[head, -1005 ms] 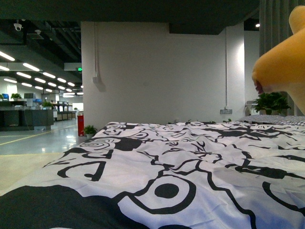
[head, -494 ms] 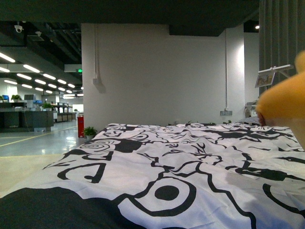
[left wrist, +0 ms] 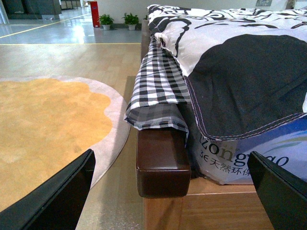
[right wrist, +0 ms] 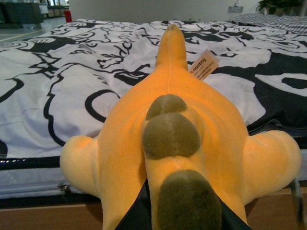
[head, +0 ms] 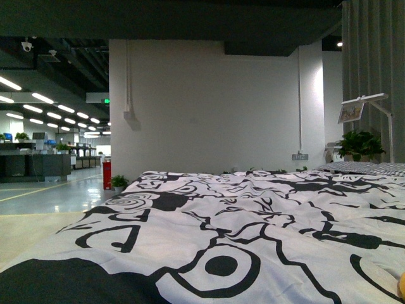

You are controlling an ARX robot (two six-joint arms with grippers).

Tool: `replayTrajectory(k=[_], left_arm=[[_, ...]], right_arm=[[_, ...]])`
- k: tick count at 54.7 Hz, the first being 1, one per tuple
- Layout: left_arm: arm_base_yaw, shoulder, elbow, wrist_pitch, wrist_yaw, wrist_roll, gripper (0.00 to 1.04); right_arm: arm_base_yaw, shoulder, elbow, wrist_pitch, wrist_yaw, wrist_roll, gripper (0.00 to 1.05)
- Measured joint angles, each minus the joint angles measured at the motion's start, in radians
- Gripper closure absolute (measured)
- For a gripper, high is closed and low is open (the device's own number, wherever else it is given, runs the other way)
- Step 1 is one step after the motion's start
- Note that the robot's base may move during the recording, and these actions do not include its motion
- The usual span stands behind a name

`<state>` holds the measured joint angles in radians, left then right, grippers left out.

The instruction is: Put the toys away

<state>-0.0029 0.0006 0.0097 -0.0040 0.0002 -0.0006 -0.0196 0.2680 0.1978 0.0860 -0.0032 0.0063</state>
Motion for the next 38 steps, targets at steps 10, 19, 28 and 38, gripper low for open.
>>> replayTrajectory(k=[10,19,28,38], left_arm=[[0.0,0.0,0.0,0.0,0.0,0.0,0.06],[0.0,0.0,0.0,0.0,-0.001,0.0,0.06],[0.0,0.0,0.0,0.0,-0.001,0.0,0.06],[0.0,0.0,0.0,0.0,0.0,0.0,0.06]], right_arm=[[0.013,-0.044,-0.05,0.008,0.007,0.0,0.98],[0.014,-0.156,-0.08,-0.086,0.007,0.0,0.98],[0.015,-0.197,-0.105,-0.09,0.008,0.0,0.98],[0.015,-0.217,-0.126,-0.088,0.008,0.0,0.98]])
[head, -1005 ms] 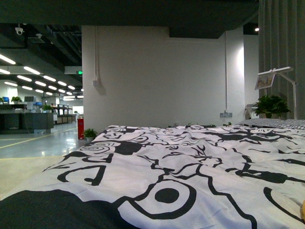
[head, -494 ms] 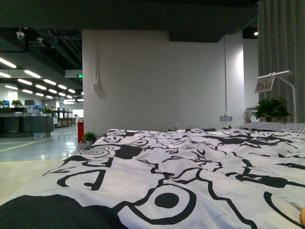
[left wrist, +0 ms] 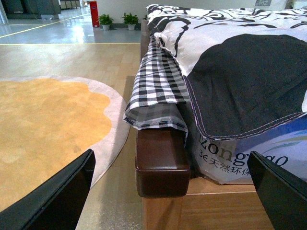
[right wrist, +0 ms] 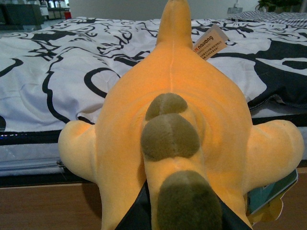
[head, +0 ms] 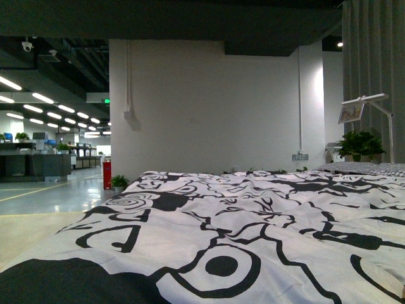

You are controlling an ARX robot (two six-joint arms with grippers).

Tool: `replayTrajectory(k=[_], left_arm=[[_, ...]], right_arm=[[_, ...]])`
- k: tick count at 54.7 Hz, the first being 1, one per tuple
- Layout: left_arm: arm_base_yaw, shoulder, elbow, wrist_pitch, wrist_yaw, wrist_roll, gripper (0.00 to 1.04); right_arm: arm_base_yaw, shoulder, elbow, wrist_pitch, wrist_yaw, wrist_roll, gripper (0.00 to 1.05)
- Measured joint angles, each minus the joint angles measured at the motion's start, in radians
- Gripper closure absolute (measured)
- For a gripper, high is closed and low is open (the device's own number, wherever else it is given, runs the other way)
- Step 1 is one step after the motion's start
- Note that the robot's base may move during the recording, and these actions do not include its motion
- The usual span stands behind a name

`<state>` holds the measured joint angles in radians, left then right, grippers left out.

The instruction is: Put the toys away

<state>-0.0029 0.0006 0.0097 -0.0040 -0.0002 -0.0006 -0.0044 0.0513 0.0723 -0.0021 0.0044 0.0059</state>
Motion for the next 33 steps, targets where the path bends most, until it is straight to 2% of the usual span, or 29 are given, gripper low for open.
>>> replayTrajectory(k=[33], left_arm=[[0.0,0.0,0.0,0.0,0.0,0.0,0.06]], right_arm=[[0.0,-0.049,-0.057,0.007,0.0,0.0,0.98]])
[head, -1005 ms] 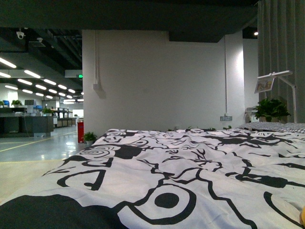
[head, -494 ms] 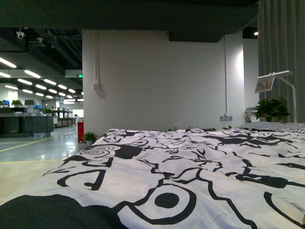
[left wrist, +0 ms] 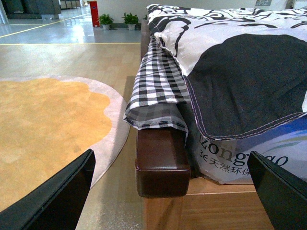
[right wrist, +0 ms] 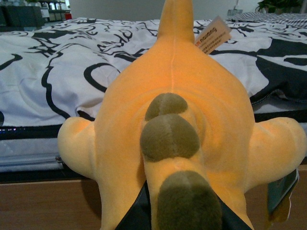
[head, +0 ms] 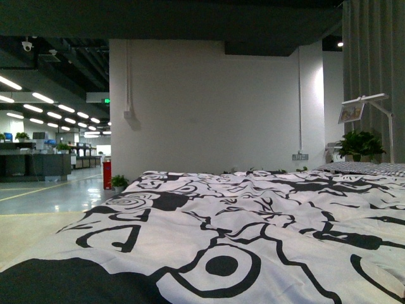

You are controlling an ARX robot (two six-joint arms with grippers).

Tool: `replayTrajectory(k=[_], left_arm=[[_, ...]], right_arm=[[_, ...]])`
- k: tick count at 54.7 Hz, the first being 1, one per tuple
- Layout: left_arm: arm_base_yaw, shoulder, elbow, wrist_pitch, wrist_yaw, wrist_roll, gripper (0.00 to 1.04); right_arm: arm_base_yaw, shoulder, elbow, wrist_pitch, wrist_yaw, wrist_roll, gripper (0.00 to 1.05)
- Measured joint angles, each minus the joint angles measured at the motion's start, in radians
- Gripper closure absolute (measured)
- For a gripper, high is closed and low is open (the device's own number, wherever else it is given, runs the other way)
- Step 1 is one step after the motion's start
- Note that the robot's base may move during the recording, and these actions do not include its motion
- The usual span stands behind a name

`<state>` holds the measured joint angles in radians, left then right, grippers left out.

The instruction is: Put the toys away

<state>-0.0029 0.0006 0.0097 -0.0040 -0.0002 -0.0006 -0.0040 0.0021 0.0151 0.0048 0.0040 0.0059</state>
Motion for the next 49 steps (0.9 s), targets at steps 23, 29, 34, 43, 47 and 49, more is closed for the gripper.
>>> replayTrajectory(k=[23,29,34,43,47,49], left_arm=[[0.0,0.0,0.0,0.0,-0.001,0.0,0.06],[0.001,0.0,0.0,0.0,-0.006,0.0,0.06],[0.001,0.001,0.0,0.0,-0.003,0.0,0.06],[0.0,0.001,0.0,0.0,-0.002,0.0,0.06],[0.001,0.001,0.0,0.0,-0.003,0.0,0.06],[0.001,0.001,0.0,0.0,-0.003,0.0,0.06]], right_arm=[[0.0,0.0,0.0,0.0,-0.001,0.0,0.98],[0.003,0.0,-0.001,0.0,-0.012,0.0,0.98],[0.003,0.002,-0.001,-0.002,-0.013,0.0,0.98],[0.002,0.003,-0.001,-0.011,0.003,0.0,0.98],[0.002,0.002,-0.001,-0.01,0.003,-0.003,0.98],[0.002,0.003,-0.001,-0.011,0.002,-0.003,0.98]])
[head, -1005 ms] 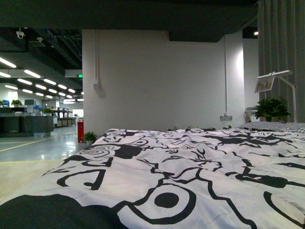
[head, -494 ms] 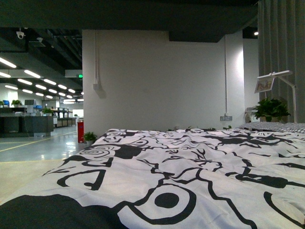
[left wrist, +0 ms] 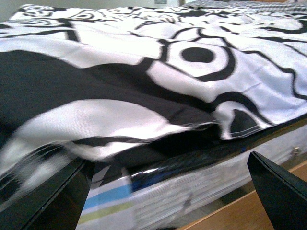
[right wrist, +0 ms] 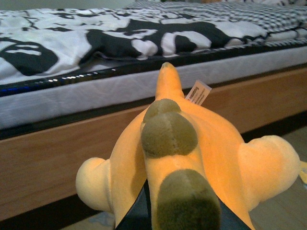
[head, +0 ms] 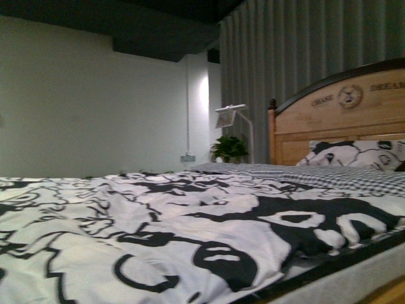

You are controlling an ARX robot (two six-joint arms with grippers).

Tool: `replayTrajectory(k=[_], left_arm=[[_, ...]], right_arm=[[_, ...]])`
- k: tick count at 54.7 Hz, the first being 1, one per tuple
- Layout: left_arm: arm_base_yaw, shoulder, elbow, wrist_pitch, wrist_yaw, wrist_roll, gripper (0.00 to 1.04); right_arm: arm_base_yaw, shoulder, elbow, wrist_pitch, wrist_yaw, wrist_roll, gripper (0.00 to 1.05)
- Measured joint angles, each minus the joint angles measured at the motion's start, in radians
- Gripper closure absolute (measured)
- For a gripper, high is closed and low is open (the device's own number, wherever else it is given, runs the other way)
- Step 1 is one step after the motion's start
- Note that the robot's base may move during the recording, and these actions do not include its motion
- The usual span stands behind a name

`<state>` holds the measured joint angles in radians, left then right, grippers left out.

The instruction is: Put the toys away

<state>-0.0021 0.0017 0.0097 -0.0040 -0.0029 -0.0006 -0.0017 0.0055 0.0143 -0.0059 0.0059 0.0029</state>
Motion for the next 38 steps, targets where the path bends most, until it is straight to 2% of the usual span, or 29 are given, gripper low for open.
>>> replayTrajectory(k=[38], left_arm=[[0.0,0.0,0.0,0.0,0.002,0.0,0.06]], right_arm=[[0.001,0.0,0.0,0.0,-0.006,0.0,0.98]])
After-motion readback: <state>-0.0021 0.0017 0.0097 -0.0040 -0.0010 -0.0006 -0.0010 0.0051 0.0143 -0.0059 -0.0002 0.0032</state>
